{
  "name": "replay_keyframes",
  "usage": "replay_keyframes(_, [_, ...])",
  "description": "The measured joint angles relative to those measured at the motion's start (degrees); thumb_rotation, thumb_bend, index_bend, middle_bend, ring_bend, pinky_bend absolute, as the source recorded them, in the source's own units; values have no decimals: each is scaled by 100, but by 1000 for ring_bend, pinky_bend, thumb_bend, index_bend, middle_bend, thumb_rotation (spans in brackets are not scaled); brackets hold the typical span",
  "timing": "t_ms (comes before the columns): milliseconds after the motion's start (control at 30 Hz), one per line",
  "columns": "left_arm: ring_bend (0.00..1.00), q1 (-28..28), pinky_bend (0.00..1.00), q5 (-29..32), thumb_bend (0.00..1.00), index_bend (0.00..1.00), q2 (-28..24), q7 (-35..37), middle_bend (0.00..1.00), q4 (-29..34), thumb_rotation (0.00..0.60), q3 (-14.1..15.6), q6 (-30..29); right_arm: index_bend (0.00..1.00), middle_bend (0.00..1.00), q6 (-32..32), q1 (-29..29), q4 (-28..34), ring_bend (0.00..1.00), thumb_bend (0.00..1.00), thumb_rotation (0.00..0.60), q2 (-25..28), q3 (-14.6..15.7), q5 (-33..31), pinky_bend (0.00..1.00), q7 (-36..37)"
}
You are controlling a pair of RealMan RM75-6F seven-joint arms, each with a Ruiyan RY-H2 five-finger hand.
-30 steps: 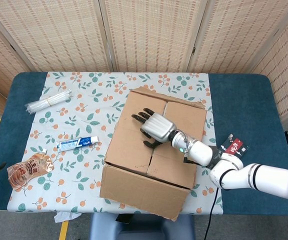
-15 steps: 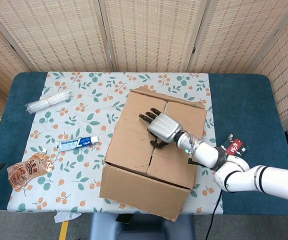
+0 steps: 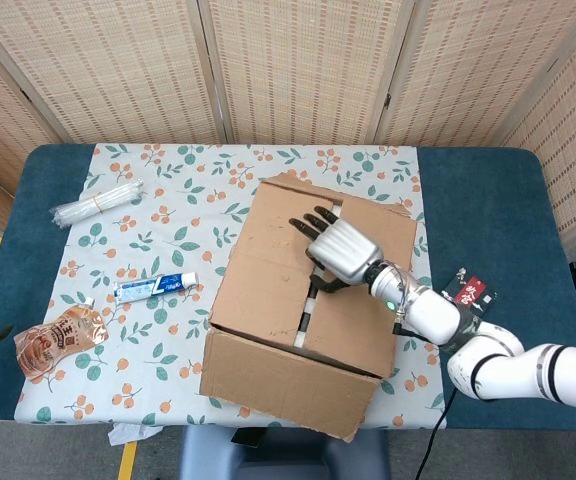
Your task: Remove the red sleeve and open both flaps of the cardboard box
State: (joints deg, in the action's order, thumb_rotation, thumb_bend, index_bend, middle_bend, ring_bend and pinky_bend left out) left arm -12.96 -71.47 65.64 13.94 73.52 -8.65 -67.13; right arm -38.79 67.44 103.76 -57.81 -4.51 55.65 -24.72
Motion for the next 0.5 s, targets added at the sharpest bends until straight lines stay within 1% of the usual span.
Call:
replay_keyframes(267, [0, -30, 0, 24, 255, 0, 42, -163, 0, -11, 600, 0, 11, 575, 40, -357, -198, 667, 27, 531, 329, 568, -31, -4, 0, -94])
replay_keyframes(500, [0, -48, 0, 42, 254, 0, 71, -307, 0, 14, 600, -3, -5, 575, 40, -840, -553, 1535, 35, 532, 328, 1355, -55, 80, 0, -222])
